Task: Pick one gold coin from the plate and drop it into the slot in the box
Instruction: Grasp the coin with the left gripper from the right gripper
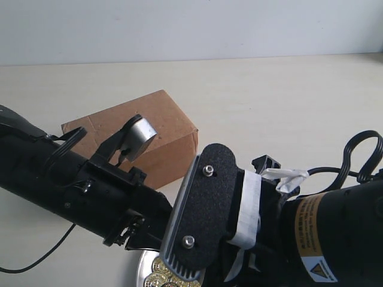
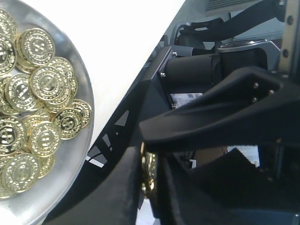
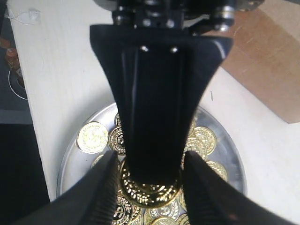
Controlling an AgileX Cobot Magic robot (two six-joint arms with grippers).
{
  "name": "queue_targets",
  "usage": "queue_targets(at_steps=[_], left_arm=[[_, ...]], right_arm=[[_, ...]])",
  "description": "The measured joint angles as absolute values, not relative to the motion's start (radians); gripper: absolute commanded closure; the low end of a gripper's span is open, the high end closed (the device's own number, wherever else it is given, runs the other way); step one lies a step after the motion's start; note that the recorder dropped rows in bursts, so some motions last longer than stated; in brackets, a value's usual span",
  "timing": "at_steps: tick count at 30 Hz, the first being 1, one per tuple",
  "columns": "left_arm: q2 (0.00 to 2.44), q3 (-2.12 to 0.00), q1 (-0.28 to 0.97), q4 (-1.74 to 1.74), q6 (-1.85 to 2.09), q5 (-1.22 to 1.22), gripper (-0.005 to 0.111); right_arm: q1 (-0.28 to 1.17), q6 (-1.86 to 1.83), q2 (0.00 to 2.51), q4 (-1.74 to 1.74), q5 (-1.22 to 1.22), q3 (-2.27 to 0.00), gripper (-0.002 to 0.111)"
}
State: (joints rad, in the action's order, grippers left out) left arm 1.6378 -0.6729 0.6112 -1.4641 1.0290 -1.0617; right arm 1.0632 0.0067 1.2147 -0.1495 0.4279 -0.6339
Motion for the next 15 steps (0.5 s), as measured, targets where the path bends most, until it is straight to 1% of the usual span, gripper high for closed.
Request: queue_targets(at_steps=[1, 10, 12, 15], left_arm=[[1.638, -0.673, 0.611, -1.464, 1.029, -1.06, 0.107], [1.64, -0.673, 0.611, -1.47, 1.031, -1.057, 0.107], [1.64, -0.673, 0.611, -1.47, 1.031, -1.057, 0.107], [1.64, -0.673, 0.611, -1.47, 1.031, -1.057, 0.107]], right_arm=[[1.063, 0.007, 1.215, -0.15, 0.428, -0.634, 0.085], [1.063, 0.0, 1.215, -0.156, 0.428, -0.634, 0.085], [1.063, 0.0, 1.215, -0.156, 0.428, -0.634, 0.079], [1.063, 0.0, 1.215, -0.156, 0.428, -0.634, 0.058]])
